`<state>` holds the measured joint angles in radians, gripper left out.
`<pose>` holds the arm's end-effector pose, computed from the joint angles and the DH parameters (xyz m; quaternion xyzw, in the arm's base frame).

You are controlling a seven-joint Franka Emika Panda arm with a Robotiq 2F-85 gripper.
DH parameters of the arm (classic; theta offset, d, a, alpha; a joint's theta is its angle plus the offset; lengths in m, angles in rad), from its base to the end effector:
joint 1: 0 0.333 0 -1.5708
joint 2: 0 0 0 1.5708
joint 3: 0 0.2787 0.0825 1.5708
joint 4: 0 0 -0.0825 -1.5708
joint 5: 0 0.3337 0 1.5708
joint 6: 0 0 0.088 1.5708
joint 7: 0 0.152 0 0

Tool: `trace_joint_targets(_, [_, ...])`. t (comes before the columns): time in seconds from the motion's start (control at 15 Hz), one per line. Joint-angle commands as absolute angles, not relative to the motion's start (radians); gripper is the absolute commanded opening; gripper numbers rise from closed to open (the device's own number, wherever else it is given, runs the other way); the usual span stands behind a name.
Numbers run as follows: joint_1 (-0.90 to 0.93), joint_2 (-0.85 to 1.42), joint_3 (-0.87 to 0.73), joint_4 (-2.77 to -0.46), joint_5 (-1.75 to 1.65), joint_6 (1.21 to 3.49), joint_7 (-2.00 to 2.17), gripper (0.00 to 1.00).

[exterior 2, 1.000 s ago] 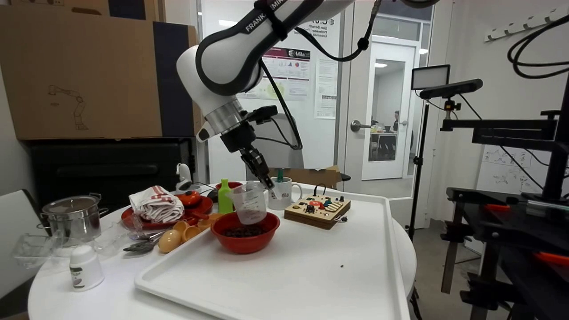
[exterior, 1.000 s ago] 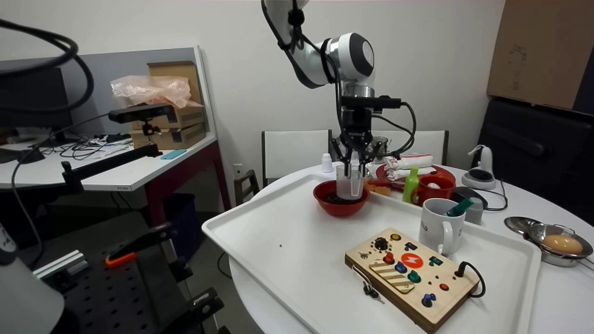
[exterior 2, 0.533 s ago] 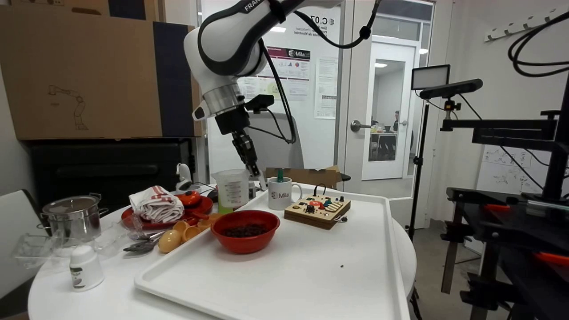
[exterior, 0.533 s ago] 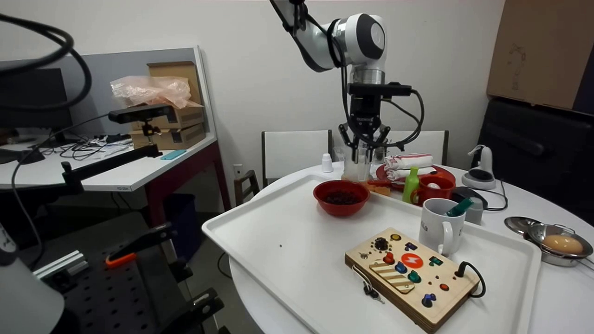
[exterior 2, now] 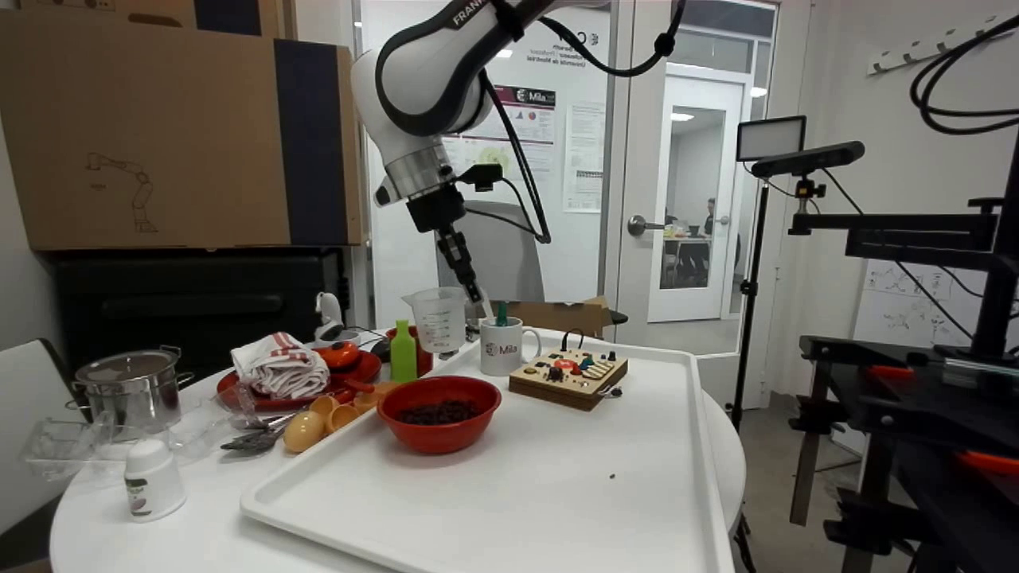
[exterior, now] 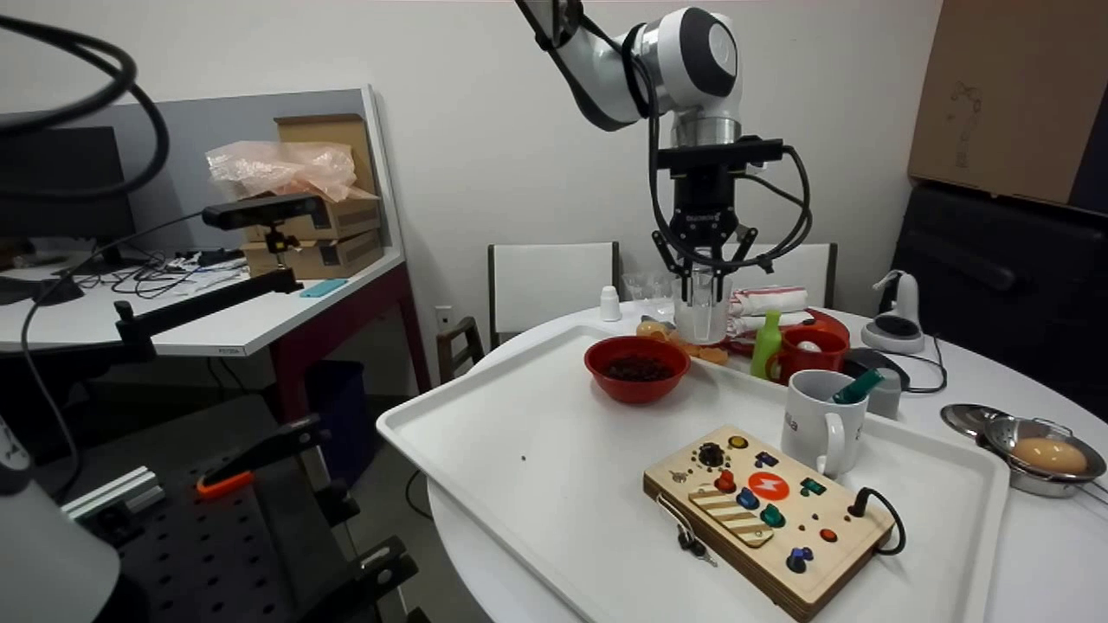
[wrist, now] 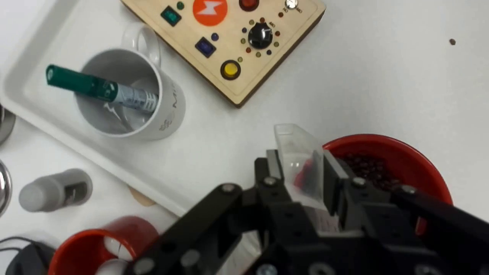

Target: Put all the objects in the measuring cup into the red bowl and press the red button on the thing

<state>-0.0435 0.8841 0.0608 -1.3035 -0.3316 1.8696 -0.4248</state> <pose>0.6276 -0.0335 0.1525 0.9397 0.2785 -0.1771 0.0894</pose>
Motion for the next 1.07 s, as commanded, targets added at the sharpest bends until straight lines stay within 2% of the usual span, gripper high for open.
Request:
trace_joint_targets(0.0, [-0.041, 0.863, 0.026, -1.386, -0.296, 1.923, -0.325, 0.07])
trace_joint_targets(0.47, [-0.035, 0.871, -0.026, -1.457, -0.281, 2.028, -0.136, 0.07])
trace_joint_targets(1.0, [-0.040, 0.906, -0.008, -1.475, -0.214, 2.066, -0.100, 0.07])
